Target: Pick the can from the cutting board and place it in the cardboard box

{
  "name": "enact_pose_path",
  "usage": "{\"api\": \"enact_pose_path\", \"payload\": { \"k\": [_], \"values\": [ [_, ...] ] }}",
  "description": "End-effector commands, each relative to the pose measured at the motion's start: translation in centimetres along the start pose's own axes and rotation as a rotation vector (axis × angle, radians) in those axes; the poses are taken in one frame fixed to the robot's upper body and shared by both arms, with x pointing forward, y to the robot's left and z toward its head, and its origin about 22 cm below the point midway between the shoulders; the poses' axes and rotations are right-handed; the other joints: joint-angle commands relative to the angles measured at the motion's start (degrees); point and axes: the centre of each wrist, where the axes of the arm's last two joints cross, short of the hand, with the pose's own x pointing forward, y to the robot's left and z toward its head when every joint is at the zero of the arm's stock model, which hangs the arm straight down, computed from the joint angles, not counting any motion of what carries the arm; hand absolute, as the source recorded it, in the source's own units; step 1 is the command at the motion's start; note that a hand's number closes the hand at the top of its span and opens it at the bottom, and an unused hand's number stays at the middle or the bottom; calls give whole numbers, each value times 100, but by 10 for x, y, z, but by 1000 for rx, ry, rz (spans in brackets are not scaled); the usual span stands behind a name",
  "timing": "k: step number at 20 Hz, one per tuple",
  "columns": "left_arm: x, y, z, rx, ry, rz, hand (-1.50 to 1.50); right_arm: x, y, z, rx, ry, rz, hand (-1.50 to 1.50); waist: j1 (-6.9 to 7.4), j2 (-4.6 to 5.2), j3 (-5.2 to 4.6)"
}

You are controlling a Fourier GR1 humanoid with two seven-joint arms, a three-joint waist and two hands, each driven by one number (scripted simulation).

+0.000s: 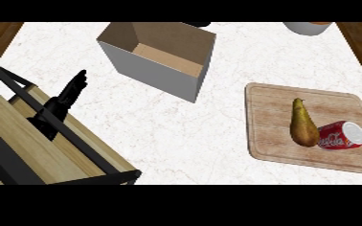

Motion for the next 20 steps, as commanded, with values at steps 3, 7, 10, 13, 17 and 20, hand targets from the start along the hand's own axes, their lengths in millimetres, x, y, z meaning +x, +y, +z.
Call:
{"api": "enact_pose_path", "payload": {
  "k": [3, 7, 10, 13, 17, 20],
  "values": [
    [39, -17, -16, -61, -198, -25, 0, 16, 15, 4, 52, 73, 2, -150, 64, -68, 113],
    [46, -15, -43, -53, -188, -30, 0, 26, 20, 4, 0, 85, 58, -150, -14, -31, 111],
    [52, -17, -33, -72, -211, -29, 0, 22, 22, -7, -19, 125, 46, -150, 116, -45, 118],
    [58, -7, -29, -86, -212, -48, 0, 22, 30, -11, -6, 140, 70, -150, 145, -64, 124],
    [55, -15, -33, -77, -220, -25, 0, 12, 35, -29, 1, 158, 67, -150, 163, -36, 126],
    [50, -27, -35, -80, -212, -11, 0, 10, 47, -35, 15, 181, 86, -150, 102, -35, 124]
  ]
}}
